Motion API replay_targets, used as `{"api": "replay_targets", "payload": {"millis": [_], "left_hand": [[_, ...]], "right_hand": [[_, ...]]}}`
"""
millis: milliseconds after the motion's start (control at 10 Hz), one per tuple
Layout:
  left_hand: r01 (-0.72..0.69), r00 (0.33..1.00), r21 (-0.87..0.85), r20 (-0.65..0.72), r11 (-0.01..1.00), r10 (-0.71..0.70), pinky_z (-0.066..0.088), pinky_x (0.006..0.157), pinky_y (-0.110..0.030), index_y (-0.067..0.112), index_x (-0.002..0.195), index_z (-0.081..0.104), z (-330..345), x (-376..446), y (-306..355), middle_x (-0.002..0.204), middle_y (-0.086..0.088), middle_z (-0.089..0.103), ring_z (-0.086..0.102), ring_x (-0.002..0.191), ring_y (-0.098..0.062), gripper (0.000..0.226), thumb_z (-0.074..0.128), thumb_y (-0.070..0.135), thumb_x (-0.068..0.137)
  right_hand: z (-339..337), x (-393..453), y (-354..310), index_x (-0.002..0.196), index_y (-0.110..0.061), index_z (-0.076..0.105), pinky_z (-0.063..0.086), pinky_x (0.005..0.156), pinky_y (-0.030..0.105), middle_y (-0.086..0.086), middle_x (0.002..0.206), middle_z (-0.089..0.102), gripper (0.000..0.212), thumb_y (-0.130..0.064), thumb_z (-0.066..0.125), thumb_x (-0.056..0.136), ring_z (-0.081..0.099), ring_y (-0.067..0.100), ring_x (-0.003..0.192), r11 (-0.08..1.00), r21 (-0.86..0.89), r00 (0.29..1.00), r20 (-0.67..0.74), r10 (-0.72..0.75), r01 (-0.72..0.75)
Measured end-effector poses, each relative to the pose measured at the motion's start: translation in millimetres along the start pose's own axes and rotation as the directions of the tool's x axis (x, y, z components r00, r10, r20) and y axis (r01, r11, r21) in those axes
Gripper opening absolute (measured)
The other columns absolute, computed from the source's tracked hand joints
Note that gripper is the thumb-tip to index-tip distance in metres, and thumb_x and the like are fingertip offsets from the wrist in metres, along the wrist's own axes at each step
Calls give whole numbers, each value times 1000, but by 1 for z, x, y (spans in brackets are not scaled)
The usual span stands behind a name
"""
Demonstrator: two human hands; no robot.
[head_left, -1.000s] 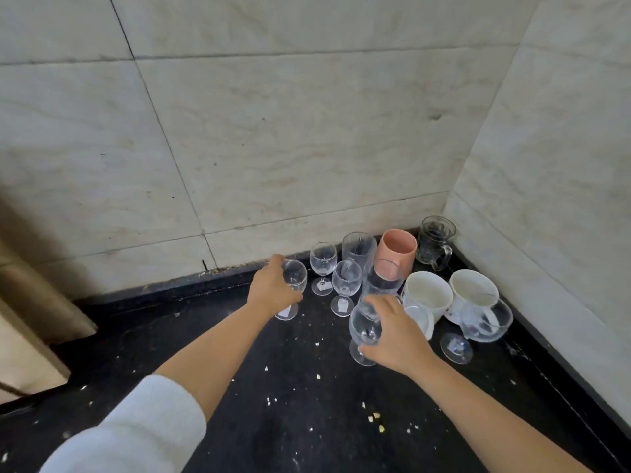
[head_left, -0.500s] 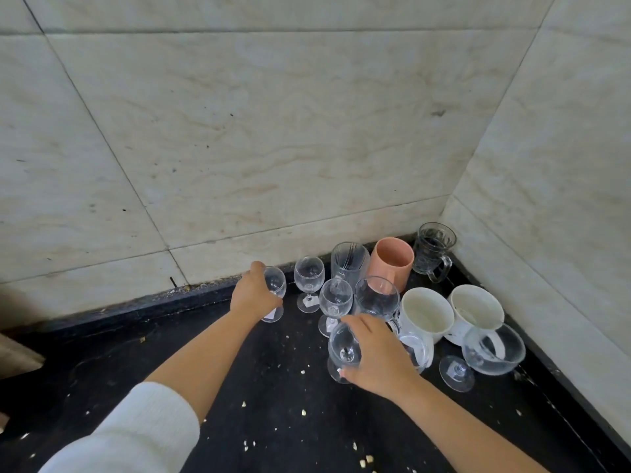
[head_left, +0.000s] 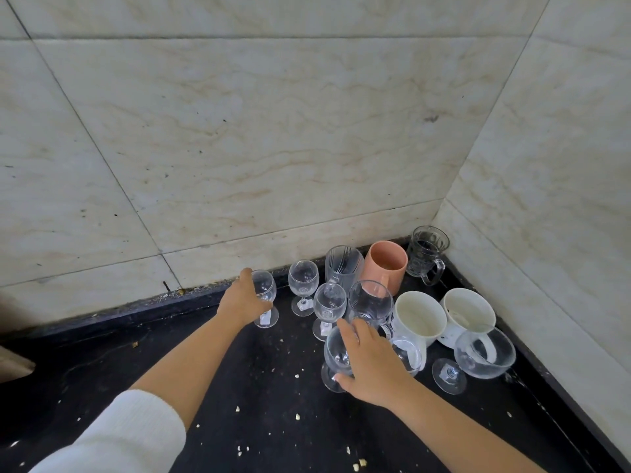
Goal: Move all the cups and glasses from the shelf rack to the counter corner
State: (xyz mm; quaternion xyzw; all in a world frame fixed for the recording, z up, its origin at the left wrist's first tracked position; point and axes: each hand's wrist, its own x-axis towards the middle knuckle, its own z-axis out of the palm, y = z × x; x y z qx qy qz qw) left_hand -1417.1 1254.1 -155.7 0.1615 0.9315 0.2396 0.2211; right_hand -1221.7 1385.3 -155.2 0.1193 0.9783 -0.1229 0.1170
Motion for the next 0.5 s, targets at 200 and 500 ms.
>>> {"api": "replay_targets", "payload": {"millis": [200, 500], "left_hand": [[-61, 992, 162, -95, 985, 78, 36, 104, -45, 7, 145, 13, -2, -16, 4, 148, -18, 27, 27, 135, -37, 80, 61, 22, 83], [-394, 882, 281, -152, 875, 446, 29, 111, -36, 3, 134, 42, 18, -72, 34, 144, -15, 39, 32, 135, -29, 47, 48, 19, 90]], "right_hand": [[0, 0, 3, 146, -20, 7, 34, 107, 35, 5, 148, 24, 83, -35, 58, 81, 33, 25, 133, 1000, 10, 1000, -6, -15, 15], [-44, -20, 14, 132, -6, 43, 31, 102, 26, 10, 139, 43, 57, -23, 62, 81, 39, 23, 129, 939, 339, 998, -59, -34, 52]]}}
